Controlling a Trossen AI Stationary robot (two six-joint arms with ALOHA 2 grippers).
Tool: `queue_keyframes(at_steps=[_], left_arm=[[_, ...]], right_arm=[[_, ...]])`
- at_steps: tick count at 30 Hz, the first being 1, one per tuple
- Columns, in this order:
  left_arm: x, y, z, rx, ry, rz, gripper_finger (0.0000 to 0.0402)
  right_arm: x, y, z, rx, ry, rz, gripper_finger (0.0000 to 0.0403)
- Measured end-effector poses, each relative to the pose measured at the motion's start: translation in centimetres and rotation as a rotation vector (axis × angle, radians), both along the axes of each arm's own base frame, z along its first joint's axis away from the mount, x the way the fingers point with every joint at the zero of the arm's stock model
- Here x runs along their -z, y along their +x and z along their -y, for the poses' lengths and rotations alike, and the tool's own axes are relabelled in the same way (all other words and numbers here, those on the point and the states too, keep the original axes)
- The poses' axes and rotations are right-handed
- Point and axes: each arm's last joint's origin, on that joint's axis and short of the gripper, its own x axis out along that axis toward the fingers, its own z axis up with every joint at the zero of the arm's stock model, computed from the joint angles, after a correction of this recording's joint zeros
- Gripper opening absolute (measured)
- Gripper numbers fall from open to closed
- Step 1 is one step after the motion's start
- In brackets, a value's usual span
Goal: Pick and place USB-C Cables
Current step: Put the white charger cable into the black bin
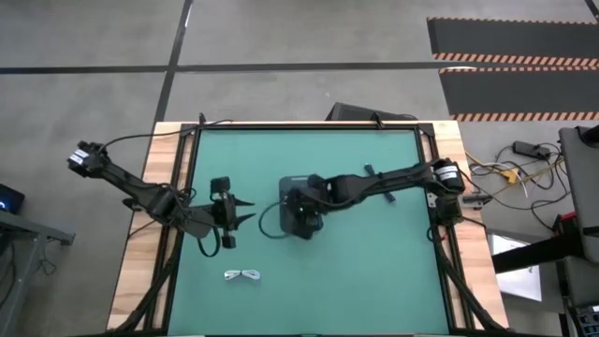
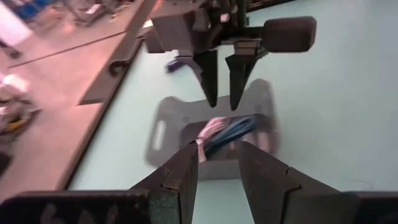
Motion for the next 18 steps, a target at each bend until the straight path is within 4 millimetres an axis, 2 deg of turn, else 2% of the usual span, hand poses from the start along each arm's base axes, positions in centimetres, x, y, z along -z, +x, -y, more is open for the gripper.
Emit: queue_keyframes(at_steps=[8, 18], left_arm=[[1.9, 2.6, 1.7, 0.056, -0.087, -0.081, 0.01], [5.4, 4.6, 3.6, 0.093, -0.362, -0.27, 0.01]], right_arm=[[0.4, -1.1, -3.0, -0.119, -0.023, 0.039, 0.0113], [0.7, -3.5, -4.2, -0.177, -0.026, 0.138, 0.0111]])
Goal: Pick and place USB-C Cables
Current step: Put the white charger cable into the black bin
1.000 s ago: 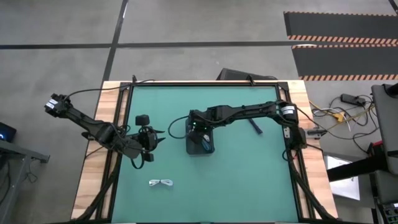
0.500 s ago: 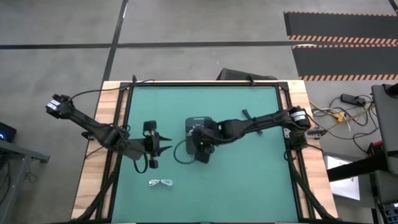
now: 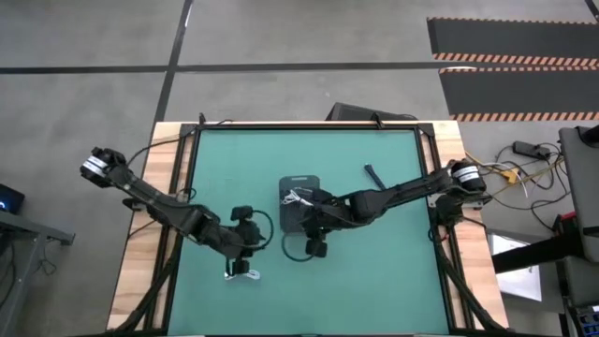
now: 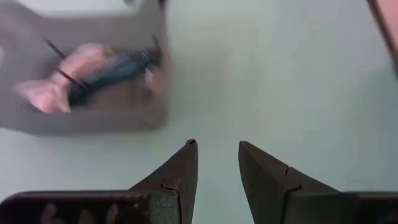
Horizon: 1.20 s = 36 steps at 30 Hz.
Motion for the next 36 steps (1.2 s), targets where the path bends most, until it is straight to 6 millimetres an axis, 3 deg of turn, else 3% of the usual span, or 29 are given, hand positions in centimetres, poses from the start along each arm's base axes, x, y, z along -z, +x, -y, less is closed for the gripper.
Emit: queue_keyframes(at_steps=[10, 20, 27, 36], left_arm=[[2.1, -0.1, 2.2, -0.019, -0.269, -0.211, 0.01], [2.9, 0.3, 5.3, -0.025, -0.359, -0.309, 0.01], [3.4, 0.5, 6.9, -0.087, -0.299, -0.461, 0.01], [5.3, 0.5, 7.2, -0.138, -0.162, -0.641, 0.01]], right_arm=[[0.1, -3.3, 0.5, -0.033, 0.015, 0.205, 0.01], [0.4, -5.7, 1.0, -0.068, 0.008, 0.413, 0.0099], [1.4, -6.5, 1.0, -0.071, 0.012, 0.428, 0.009], [2.3, -7.1, 0.5, -0.093, 0.016, 0.434, 0.0082]])
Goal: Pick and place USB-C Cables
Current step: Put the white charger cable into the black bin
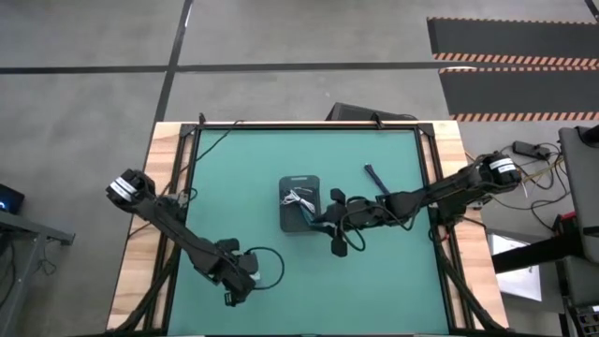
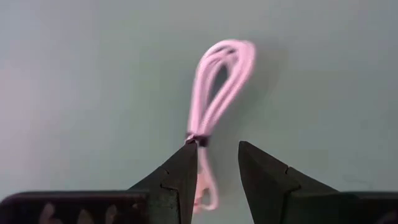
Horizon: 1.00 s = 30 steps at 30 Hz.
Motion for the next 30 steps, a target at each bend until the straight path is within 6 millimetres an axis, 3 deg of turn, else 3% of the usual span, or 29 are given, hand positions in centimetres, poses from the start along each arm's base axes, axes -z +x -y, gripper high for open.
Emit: queue_keyframes(at_steps=[19, 30], left_arm=[[2.4, 0.0, -0.1, 0.002, 0.087, -0.051, 0.01], [3.2, 0.2, 0.0, -0.001, 0.1, -0.069, 0.0082]], right_arm=[[0.0, -1.1, -3.8, -0.135, -0.013, 0.055, 0.0073], [-0.2, -1.2, -4.4, -0.148, 0.006, 0.104, 0.007]])
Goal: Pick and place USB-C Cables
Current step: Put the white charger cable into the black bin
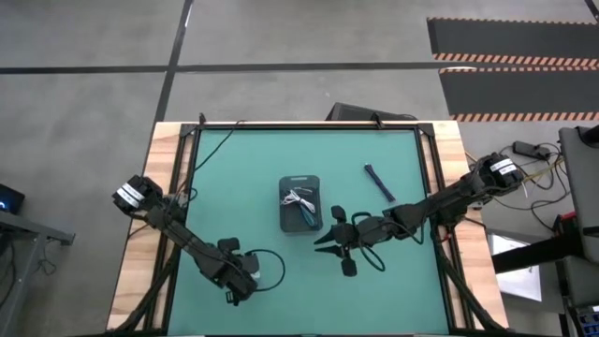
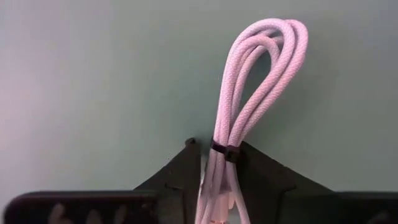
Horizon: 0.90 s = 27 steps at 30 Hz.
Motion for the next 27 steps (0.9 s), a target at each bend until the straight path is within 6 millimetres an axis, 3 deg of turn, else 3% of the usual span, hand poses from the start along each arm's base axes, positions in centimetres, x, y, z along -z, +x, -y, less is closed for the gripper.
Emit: queue_keyframes(at_steps=[7, 19, 27], left_arm=[[0.0, 0.0, 0.0, -0.003, -0.006, -0.003, 0.0016], [-0.6, -0.4, 0.1, 0.006, 0.001, 0.007, 0.0013], [-2.8, -0.9, 0.4, 0.034, -0.009, 0.116, 0.0012]], right_arm=[[0.0, 0.0, 0.0, 0.005, 0.014, -0.004, 0.0077], [0.6, -0.3, 0.1, 0.007, 0.013, -0.022, 0.007], [0.6, -0.3, 0.1, 0.003, 0.002, -0.021, 0.0068]])
